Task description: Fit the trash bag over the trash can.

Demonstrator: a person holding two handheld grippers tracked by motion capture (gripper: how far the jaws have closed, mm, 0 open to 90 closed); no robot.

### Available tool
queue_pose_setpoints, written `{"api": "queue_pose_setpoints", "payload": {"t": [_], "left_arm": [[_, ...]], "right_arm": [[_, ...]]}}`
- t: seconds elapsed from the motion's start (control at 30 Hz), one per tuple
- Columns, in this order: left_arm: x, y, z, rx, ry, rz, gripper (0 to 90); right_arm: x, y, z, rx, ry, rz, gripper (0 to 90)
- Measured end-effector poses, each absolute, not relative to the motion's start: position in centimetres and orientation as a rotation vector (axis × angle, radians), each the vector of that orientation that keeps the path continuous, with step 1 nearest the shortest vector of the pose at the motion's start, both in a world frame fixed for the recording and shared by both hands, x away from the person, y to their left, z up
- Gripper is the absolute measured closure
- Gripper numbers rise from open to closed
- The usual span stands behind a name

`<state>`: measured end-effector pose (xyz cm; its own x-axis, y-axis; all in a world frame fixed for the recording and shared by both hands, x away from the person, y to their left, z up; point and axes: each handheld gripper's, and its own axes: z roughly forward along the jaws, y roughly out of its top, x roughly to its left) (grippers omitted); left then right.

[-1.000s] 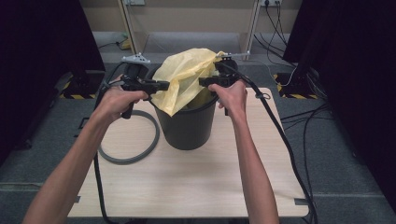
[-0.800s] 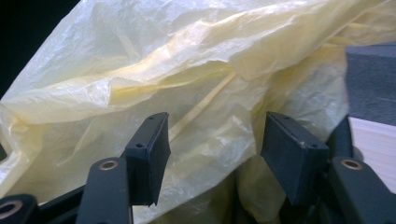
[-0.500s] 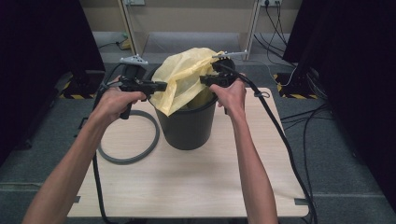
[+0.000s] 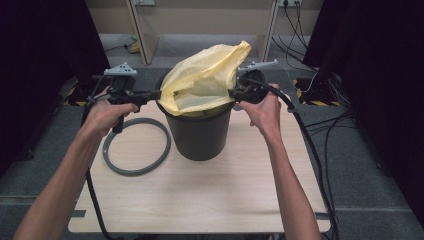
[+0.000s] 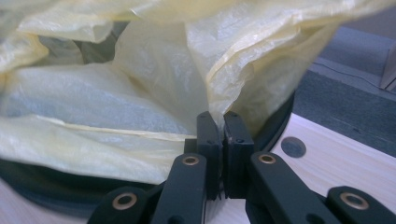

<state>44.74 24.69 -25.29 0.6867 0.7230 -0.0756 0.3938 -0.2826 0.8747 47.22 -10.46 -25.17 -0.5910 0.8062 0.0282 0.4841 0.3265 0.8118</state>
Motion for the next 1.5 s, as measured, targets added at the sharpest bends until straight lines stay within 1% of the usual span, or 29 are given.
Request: {"api": "queue_pose_setpoints", "payload": {"t": [0.27,0.43,0.63,0.73,0.87,0.93,0.97,1.0,1.03,1.07,1.1,1.13,1.17,1.23,1.27,1.4,1.5], "left_arm": [[43.1,26.1,-26.7,1.901,0.849,0.417,89.8],[41.9,26.9,-27.5,1.905,0.83,0.407,89.8],[41.4,26.9,-28.7,1.931,0.826,0.416,89.8],[41.6,26.6,-29.4,1.951,0.836,0.443,89.8],[42.2,26.4,-30.1,1.953,0.857,0.432,89.7],[42.5,26.5,-30.4,1.95,0.874,0.427,89.6],[42.5,26.4,-30.6,1.961,0.879,0.428,89.3],[42.1,26.2,-30.7,1.991,0.863,0.442,87.7],[41.8,25.9,-30.7,2.017,0.845,0.462,83.7],[41.4,25.8,-30.6,2.026,0.829,0.474,79.6],[41.1,25.7,-30.5,2.028,0.817,0.483,77.5],[40.9,25.7,-30.3,2.03,0.808,0.489,75.9],[40.8,25.7,-30.1,2.025,0.806,0.5,73.1],[40.5,25.9,-29.5,2.002,0.817,0.515,62.7],[40.3,25.9,-29.2,1.993,0.814,0.519,59.5],[39.6,25.8,-27.5,1.958,0.8,0.555,46.2],[39.5,25.6,-26.2,1.935,0.786,0.591,40.4]], "right_arm": [[44.2,-11.1,-25.4,1.061,2.252,1.133,88.1],[42.8,-11.5,-26.1,1.033,2.279,1.109,88.0],[42.4,-11.6,-27.9,1.033,2.323,1.07,88.0],[42.7,-11.5,-29.1,1.038,2.327,1.001,88.0],[43.3,-11.5,-30.3,1.062,2.332,1.001,87.4],[43.4,-11.5,-30.7,1.073,2.338,1.008,86.5],[43.5,-11.5,-30.8,1.071,2.342,1.011,84.5],[43.5,-11.6,-30.9,1.076,2.338,1.016,80.2],[43.5,-11.7,-30.9,1.078,2.33,1.009,76.1],[43.4,-11.8,-30.8,1.073,2.33,1.013,73.0],[43.4,-12.0,-30.6,1.077,2.322,1.032,69.6],[43.3,-12.3,-30.4,1.077,2.31,1.048,63.9],[43.2,-12.5,-30.1,1.086,2.301,1.068,60.1],[42.9,-12.9,-29.6,1.078,2.293,1.113,55.4],[42.6,-13.1,-29.1,1.068,2.286,1.134,52.3],[42.3,-13.6,-27.6,1.069,2.235,1.184,46.1],[42.3,-13.8,-26.5,1.069,2.204,1.256,45.4]]}}
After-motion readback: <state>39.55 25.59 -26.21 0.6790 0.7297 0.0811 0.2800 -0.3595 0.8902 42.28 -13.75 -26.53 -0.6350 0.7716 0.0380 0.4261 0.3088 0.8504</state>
